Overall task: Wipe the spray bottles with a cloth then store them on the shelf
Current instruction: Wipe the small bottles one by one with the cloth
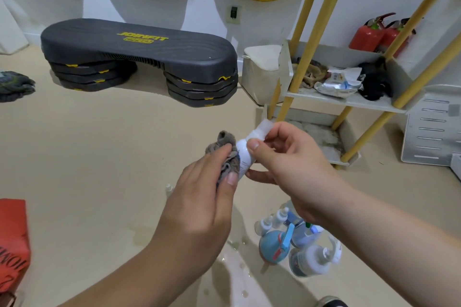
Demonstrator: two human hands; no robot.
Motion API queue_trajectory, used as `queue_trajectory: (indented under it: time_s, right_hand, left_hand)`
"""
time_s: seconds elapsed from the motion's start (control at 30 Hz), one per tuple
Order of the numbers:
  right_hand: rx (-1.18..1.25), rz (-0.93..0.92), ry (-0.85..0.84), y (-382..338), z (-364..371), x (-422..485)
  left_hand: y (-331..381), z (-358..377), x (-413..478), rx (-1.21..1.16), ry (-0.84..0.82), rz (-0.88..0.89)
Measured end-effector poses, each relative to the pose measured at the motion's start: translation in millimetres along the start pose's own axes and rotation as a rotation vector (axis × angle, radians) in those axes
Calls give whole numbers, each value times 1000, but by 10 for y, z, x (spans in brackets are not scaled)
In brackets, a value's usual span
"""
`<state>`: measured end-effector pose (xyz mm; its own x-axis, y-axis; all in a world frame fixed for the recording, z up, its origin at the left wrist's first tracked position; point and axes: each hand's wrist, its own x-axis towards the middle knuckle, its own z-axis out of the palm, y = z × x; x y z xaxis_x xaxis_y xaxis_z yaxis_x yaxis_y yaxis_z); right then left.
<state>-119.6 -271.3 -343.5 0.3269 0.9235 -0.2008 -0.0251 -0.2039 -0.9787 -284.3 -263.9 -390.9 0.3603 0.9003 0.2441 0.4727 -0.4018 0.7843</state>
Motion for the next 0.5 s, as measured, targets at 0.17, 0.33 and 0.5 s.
queue_trajectory:
  time_s: [0.17, 0.33, 0.5]
  right_hand:
    - [36, 99, -31, 48, 74, -91]
    - [16, 284, -155, -55, -43, -37]
    - [28, 279, -263, -117, -197, 53]
  left_hand:
    - [-29, 13, 31, -201, -62, -89]
    - [-40, -143, 231, -640, -269, -459]
    - [-61, -218, 298, -1145, -484, -701]
